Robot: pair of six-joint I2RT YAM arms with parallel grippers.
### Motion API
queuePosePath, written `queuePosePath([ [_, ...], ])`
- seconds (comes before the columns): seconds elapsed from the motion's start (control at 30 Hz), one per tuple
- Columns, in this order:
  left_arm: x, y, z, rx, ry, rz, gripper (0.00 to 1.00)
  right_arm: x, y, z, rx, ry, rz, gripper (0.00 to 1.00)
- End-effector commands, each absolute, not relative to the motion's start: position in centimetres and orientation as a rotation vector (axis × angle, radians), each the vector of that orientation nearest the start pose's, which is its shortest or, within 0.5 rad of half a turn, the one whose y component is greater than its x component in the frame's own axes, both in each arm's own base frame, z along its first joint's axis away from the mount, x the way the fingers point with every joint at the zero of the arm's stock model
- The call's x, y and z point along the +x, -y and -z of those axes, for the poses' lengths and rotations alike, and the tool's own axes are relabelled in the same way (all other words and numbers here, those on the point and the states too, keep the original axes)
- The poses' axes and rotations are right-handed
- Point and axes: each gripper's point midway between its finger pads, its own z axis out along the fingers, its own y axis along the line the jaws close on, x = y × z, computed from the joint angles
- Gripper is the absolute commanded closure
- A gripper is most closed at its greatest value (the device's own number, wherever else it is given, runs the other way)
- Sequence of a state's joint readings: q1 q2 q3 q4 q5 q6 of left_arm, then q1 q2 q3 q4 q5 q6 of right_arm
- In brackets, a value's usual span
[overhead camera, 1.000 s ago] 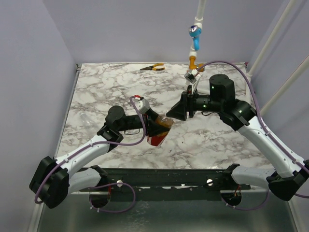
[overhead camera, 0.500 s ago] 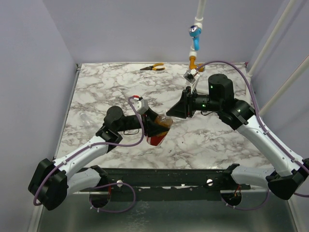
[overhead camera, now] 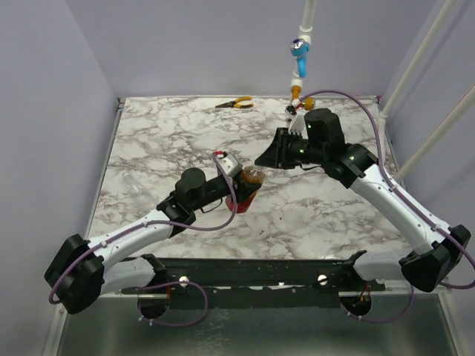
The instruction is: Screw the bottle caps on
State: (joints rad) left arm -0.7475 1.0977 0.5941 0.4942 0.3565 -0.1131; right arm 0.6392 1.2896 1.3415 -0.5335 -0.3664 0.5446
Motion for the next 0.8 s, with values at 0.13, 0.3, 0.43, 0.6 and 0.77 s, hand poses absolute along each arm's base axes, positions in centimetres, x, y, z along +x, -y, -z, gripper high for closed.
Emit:
queuePosePath([
  [0.13,28.1,31.6,-28.9,0.664,-1.299,0.437,0.75,27.4,-27.2,-24.2,0.159,-2.446,-0.836,0.99],
  [0.3,28.9,32.5,-28.8,0.653,-1.292,0.273,0.75,28.4,-27.2,-23.0,0.295,-2.462,-0.768,0.99],
  [0.43,29.1,32.7,-28.7,0.658,-1.262,0.122,0.75,28.9,-27.8,-22.4,0.388,-2.467,-0.793,0.99],
  [0.6,29.1,32.9,-28.3,0.709,-1.186,-0.073,0.75,29.6,-28.9,-22.6,0.473,-2.455,-0.853,0.99],
  [0.77,28.9,32.9,-28.1,0.775,-1.086,-0.229,0.75,29.6,-30.2,-22.7,0.555,-2.467,-0.944,0.99],
])
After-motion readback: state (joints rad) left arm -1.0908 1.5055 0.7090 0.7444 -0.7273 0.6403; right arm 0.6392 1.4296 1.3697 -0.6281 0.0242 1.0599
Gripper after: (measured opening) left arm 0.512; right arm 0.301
